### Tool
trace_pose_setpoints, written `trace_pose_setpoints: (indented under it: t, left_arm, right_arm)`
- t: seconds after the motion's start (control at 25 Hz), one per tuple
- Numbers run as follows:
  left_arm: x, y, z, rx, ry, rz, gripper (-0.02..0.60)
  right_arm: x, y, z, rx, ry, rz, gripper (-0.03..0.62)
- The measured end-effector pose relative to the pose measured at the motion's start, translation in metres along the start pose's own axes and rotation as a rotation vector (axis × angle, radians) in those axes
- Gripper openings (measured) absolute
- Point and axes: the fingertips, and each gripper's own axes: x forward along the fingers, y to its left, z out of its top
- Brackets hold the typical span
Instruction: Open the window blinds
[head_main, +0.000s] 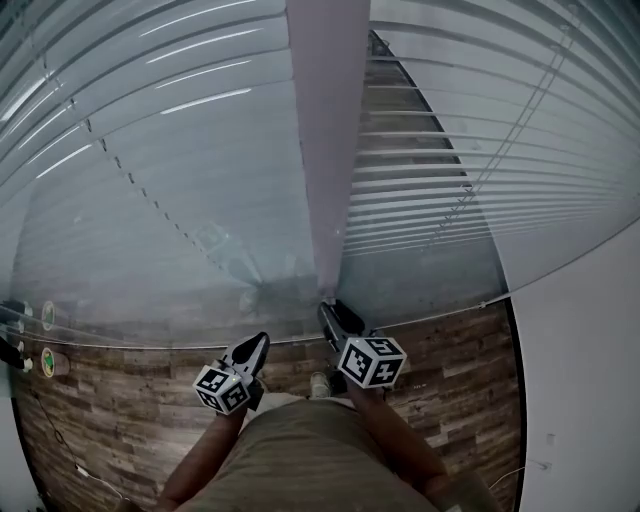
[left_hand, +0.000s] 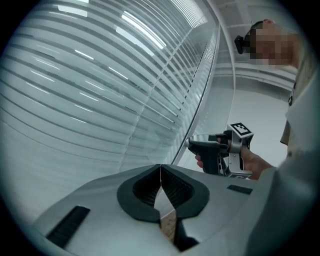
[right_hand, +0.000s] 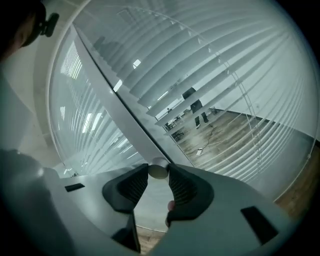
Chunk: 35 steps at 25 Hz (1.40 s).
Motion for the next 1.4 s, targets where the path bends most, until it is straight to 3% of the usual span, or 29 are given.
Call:
trace_pose_setpoints:
  t: [0.12,0.2,0.4,0.56,0.76,0.84,0.88,0.96,1.04,1.16,1.2,1.24,1.32,1.4]
  left_arm:
    - [-0.001,0.001,-0.004,-0.001,0.0,0.002,0.015]
    - [-0.002,0.002,-0.007,-0.005,0.002,0.003,0.015]
    - [-0.002,0.002,-0.011,-0.012,0.009,-0.001,0.015]
    - [0.0,0.001,-0.012,-0.011,0.016,-0.014,0.015]
    - [0.002,0.004,-0.023,-0.005,0.026,-0.034,0.015]
    - [0.0,0.0,-0.013,-0.002,0.027,-0.046,0.015]
    - [-0.003,-0.002,-0.006,0.0,0.028,-0.052,0.015]
    - [-0.01,-0.004,0.006,0.004,0.034,-0.065,0.015]
    - [-0.015,0.0,0.008,0.006,0.043,-0.077,0.015]
    - [-0.008,0.007,0.002,0.013,0.064,-0.096,0.015]
    - [-0.004,0.008,0.0,0.016,0.071,-0.104,0.015]
    - [-0.001,0.009,-0.001,0.019,0.078,-0.112,0.015]
    - [0.002,0.013,-0.006,0.028,0.088,-0.128,0.015]
    - [-0.002,0.021,-0.011,0.037,0.094,-0.138,0.015]
  right_arm:
    - [-0.001,-0.003,-0.003,0.014,0.002,-0.009,0.133]
    - [-0.001,-0.002,-0.004,-0.056,0.013,-0.044,0.132]
    - [0.0,0.006,-0.003,-0.614,0.069,-0.258,0.13]
    - [0.0,0.008,-0.004,-0.75,0.072,-0.305,0.132]
    - [0.002,0.005,-0.017,-1.112,0.092,-0.45,0.132]
    - [-0.001,0.011,-0.008,-1.172,0.096,-0.478,0.132]
    - [-0.002,0.016,-0.003,-1.126,0.087,-0.464,0.132]
    - [-0.006,0.022,0.003,-0.88,0.057,-0.373,0.132]
    - [-0.006,0.02,0.004,-0.455,0.022,-0.206,0.132]
    - [-0.002,0.004,0.006,0.368,-0.034,0.126,0.129]
    - [-0.001,-0.003,0.006,0.574,-0.045,0.198,0.129]
    - [0.001,-0.01,0.004,0.711,-0.057,0.248,0.129]
    - [0.004,-0.016,-0.001,0.787,-0.083,0.29,0.129]
    - [0.006,-0.015,-0.007,0.687,-0.106,0.257,0.129]
